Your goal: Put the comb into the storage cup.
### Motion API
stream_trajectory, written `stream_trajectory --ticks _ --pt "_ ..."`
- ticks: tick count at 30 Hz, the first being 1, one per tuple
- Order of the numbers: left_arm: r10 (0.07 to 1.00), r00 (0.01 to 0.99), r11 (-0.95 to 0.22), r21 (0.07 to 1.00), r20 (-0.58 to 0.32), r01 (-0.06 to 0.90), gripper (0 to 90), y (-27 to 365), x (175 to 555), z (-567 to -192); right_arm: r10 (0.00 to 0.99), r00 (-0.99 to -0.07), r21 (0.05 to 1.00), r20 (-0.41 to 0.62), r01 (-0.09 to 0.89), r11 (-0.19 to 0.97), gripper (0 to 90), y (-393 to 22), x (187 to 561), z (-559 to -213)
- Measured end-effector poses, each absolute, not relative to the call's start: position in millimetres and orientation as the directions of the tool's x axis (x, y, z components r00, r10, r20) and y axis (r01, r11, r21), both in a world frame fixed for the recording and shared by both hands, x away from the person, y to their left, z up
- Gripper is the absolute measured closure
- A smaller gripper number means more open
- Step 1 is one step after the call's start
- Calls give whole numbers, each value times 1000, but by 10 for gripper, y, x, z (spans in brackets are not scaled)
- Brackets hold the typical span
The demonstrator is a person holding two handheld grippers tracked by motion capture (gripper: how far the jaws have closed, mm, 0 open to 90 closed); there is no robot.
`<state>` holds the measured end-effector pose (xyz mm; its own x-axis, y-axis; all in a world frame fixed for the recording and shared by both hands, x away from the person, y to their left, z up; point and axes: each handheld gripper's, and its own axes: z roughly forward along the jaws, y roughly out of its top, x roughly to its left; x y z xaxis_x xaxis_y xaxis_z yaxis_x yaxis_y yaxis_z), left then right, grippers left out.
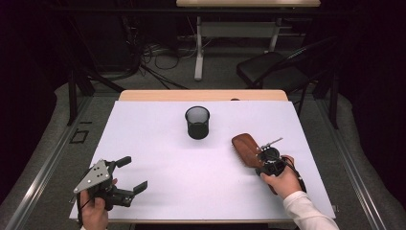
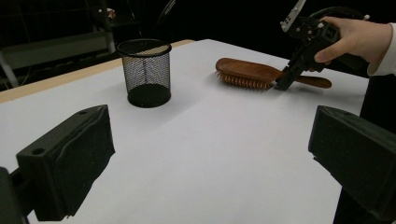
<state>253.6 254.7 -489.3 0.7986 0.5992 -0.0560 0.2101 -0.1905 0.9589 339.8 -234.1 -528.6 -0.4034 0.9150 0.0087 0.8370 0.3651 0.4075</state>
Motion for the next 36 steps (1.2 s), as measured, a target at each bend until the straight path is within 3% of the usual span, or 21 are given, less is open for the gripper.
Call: stream_trajectory --ticks 20,36 --pt "604 795 -191 958 -58 216 2 2551 2542 -4900 913 -408 474 -8 802 363 723 -2389 3346 -5210" --pt "602 796 -192 957 -59 217 3 2549 2545 -4906 902 -431 579 -28 728 366 723 -2366 3245 -5122"
